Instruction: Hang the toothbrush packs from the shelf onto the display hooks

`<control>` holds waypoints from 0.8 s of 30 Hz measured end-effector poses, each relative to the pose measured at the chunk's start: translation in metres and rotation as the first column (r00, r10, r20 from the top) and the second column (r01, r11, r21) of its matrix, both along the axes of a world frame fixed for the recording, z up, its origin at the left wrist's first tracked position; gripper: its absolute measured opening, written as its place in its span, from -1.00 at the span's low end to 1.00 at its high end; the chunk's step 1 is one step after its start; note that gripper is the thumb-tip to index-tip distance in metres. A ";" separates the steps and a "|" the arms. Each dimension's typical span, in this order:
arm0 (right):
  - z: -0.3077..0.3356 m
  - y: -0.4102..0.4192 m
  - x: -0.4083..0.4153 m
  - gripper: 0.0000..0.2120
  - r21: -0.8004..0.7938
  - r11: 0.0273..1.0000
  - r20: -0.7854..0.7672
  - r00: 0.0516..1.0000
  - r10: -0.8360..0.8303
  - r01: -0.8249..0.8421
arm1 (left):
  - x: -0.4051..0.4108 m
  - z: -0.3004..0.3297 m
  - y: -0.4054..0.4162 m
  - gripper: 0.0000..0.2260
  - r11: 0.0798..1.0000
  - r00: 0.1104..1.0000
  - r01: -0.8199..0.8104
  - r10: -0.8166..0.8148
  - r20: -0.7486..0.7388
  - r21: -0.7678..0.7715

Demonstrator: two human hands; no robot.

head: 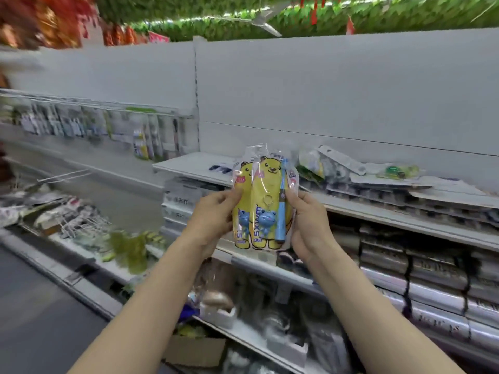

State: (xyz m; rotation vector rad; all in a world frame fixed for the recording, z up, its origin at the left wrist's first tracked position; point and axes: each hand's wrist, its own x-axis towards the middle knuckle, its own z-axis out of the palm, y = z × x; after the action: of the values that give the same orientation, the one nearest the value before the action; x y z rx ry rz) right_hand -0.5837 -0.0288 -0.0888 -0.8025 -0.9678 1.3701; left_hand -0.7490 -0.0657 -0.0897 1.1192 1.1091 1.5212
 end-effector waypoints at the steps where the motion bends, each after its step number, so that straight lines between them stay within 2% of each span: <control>1: -0.003 0.002 -0.030 -0.85 -0.011 1.000 -0.012 1.000 0.007 -0.007 | -0.028 -0.007 -0.003 -0.83 1.000 1.000 0.015 -0.014 0.012 -0.026; 4: -0.019 0.005 -0.123 -0.82 -0.067 0.997 -0.012 0.999 0.037 -0.037 | -0.116 -0.024 -0.013 -0.94 0.996 0.997 -0.067 0.070 0.036 -0.066; 8: -0.042 0.010 -0.232 -0.85 -0.126 0.987 -0.021 0.995 0.097 -0.099 | -0.234 -0.045 -0.022 -0.97 0.955 0.957 -0.282 0.286 0.040 -0.091; 12: -0.055 0.020 -0.318 -0.93 -0.132 0.981 -0.025 0.990 0.139 -0.141 | -0.326 -0.066 -0.021 -0.97 0.901 0.902 -0.413 0.424 0.073 -0.136; 19: -0.080 0.062 -0.452 -0.96 -0.122 0.978 0.117 0.976 0.185 -0.171 | -0.430 -0.105 0.013 -0.92 0.856 0.836 -0.487 0.514 0.193 -0.174; 24: -0.095 0.122 -0.546 -0.98 -0.081 0.980 0.134 0.972 0.192 -0.182 | -0.516 -0.118 0.065 -0.87 0.840 0.831 -0.514 0.538 0.141 -0.173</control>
State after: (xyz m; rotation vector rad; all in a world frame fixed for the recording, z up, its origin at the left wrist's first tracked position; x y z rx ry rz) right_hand -1.1299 0.0927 -0.1840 -0.8869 -1.1357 1.5305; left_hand -1.2650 -0.0011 -0.2073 0.5820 1.4388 1.8983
